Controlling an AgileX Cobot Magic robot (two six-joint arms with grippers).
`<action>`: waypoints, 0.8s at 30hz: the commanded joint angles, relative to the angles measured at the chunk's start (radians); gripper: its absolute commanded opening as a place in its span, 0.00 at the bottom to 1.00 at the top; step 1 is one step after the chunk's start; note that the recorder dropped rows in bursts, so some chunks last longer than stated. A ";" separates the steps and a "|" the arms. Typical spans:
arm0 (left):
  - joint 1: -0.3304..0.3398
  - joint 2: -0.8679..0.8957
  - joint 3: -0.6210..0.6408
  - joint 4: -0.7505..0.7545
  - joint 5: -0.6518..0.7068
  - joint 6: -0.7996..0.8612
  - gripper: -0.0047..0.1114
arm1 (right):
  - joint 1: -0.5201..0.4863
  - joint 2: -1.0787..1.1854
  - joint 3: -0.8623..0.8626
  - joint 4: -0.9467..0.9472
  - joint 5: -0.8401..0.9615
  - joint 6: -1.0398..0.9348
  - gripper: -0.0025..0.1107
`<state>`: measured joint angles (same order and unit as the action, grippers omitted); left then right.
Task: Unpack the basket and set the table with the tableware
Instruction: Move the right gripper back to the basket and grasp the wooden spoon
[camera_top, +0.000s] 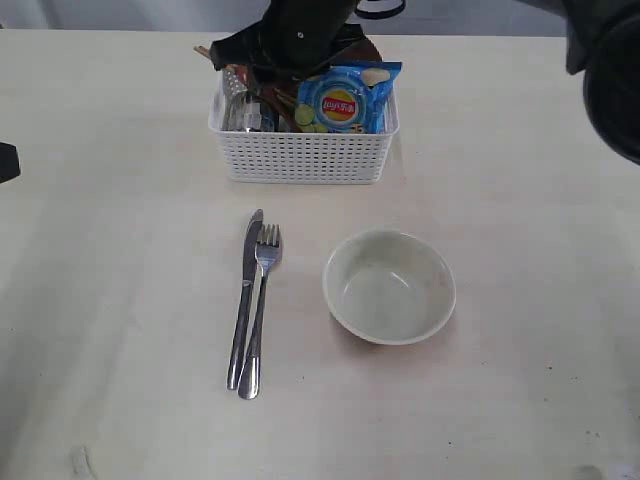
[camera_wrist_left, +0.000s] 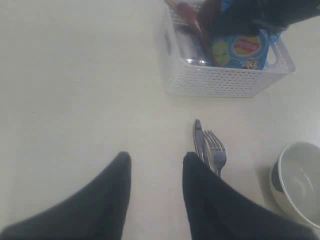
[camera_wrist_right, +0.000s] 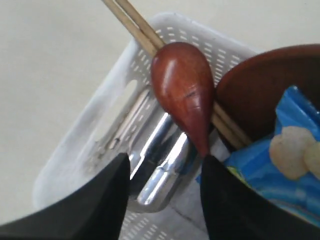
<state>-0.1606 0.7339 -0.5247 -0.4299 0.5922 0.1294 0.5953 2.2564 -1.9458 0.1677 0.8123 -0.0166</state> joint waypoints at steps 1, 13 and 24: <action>-0.001 -0.002 0.005 -0.005 -0.009 0.001 0.33 | -0.002 0.034 -0.030 -0.088 0.024 -0.019 0.40; -0.001 -0.002 0.005 -0.012 -0.017 0.001 0.33 | 0.003 0.099 -0.030 -0.088 -0.004 -0.105 0.40; -0.001 -0.002 0.005 -0.012 -0.017 0.001 0.33 | 0.003 0.109 -0.030 -0.088 -0.046 -0.111 0.24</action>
<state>-0.1606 0.7339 -0.5247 -0.4341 0.5885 0.1294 0.5991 2.3559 -1.9744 0.0812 0.7724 -0.1113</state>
